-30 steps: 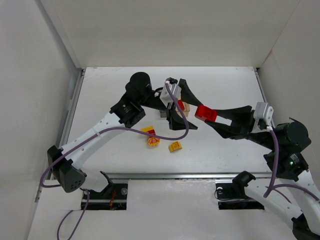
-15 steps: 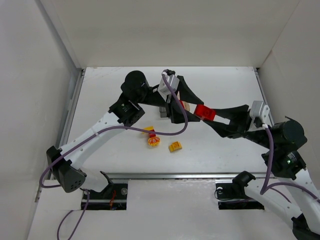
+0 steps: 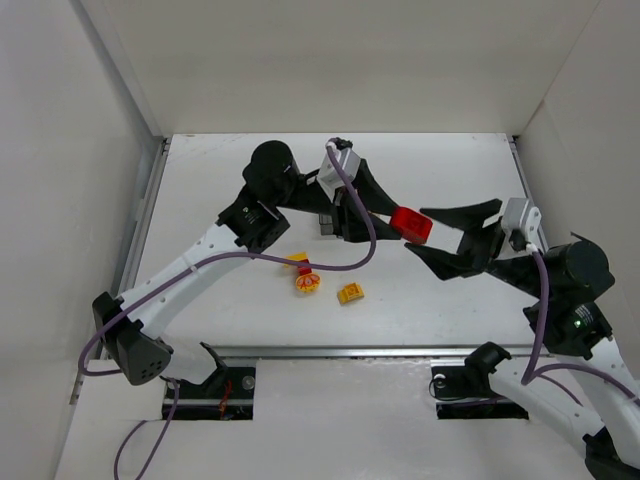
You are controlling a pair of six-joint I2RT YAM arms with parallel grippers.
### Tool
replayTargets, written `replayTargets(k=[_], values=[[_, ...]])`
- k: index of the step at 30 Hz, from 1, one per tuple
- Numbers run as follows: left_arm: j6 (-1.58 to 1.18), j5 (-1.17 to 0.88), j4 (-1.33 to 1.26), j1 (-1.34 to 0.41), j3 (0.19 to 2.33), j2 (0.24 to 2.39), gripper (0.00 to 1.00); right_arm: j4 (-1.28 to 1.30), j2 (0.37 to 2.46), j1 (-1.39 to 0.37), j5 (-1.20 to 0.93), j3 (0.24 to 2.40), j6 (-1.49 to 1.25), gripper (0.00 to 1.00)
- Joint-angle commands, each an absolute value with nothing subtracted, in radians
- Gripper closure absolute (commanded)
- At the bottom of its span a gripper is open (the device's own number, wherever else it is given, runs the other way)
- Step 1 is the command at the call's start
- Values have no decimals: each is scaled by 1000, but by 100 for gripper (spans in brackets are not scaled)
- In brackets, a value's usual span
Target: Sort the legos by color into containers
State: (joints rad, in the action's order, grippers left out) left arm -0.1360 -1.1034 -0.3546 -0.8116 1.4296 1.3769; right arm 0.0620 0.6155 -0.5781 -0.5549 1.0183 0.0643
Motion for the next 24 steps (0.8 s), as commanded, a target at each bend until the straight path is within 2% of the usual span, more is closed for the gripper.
replayTargets(k=[1, 2, 6, 12, 15, 18, 21, 24], values=[[-124, -1065, -261, -815, 1491, 1347, 100, 11, 609, -588, -491, 1019, 23, 27], [-114, -1043, -223, -815, 1491, 1347, 100, 11, 609, -588, -477, 1019, -4, 8], [-77, -870, -82, -815, 1491, 1347, 100, 37, 647, -588, -430, 1031, -34, 6], [-44, -856, -51, -815, 1502, 1347, 100, 97, 748, -588, -454, 1094, -34, 20], [-34, -856, -51, -815, 1502, 1347, 100, 106, 768, -588, -474, 1094, -34, 22], [-34, -856, -51, -815, 1502, 1338, 100, 106, 769, -588, -450, 1094, -34, 24], [-11, -856, -41, -815, 1493, 1329, 100, 106, 749, -588, -430, 1085, -23, 35], [12, -856, -29, -815, 1493, 1328, 100, 106, 716, -588, -430, 1085, -14, 38]])
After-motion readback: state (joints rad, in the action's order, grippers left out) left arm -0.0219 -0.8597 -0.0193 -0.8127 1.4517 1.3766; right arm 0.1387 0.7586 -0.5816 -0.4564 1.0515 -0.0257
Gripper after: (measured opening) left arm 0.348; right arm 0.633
